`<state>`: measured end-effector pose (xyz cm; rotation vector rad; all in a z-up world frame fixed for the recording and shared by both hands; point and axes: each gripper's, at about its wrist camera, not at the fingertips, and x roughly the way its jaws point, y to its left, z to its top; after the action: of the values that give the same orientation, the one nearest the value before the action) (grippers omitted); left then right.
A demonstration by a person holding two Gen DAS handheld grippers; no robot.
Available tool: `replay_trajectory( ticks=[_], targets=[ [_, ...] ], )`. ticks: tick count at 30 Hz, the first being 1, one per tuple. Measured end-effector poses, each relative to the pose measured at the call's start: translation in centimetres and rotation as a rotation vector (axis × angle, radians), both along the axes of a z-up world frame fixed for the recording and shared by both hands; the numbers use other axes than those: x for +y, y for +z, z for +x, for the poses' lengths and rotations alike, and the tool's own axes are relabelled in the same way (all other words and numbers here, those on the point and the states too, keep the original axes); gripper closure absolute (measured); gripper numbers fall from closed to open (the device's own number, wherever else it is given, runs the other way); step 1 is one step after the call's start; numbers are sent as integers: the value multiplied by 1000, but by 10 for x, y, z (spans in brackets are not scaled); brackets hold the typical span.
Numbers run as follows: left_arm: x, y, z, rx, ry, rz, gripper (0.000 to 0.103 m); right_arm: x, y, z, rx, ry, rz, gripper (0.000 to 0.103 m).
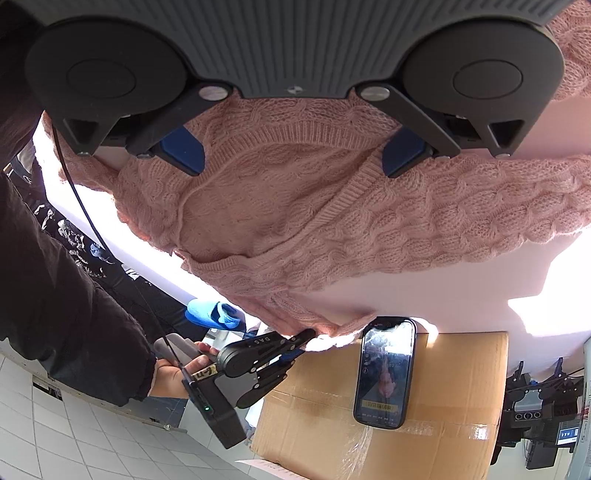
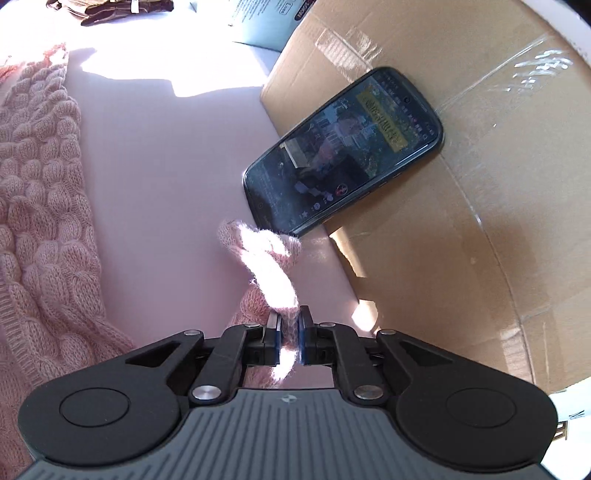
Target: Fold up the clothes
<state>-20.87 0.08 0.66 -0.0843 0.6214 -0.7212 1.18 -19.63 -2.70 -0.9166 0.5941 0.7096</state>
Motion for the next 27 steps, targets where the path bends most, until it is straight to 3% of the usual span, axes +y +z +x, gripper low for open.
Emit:
replay_trajectory(
  ticks=[5, 8, 13, 16, 20, 21, 23, 27],
  targets=[
    [0, 0, 0, -1, 0, 0, 0, 21, 40, -73, -200, 61, -19, 95],
    [6, 1, 1, 7, 3, -28, 0, 48, 37, -127, -311, 110, -80, 95],
    [24, 3, -1, 10, 51, -99, 0, 84, -15, -179, -247, 174, -134, 95],
    [23, 2, -4, 2, 70, -75, 0, 98, -44, -198, -282, 158, -198, 95],
    [19, 4, -12, -38, 24, -71, 0, 100, -54, -200, -213, 105, -184, 94],
    [18, 5, -14, -49, 11, -71, 0, 100, -58, -203, -205, 106, -196, 91],
    [17, 6, -19, -70, -14, -72, 0, 101, -66, -207, -204, 112, -212, 58],
    [13, 9, -26, -109, -64, -72, 0, 101, -67, -210, -226, 100, -187, 51]
  ],
)
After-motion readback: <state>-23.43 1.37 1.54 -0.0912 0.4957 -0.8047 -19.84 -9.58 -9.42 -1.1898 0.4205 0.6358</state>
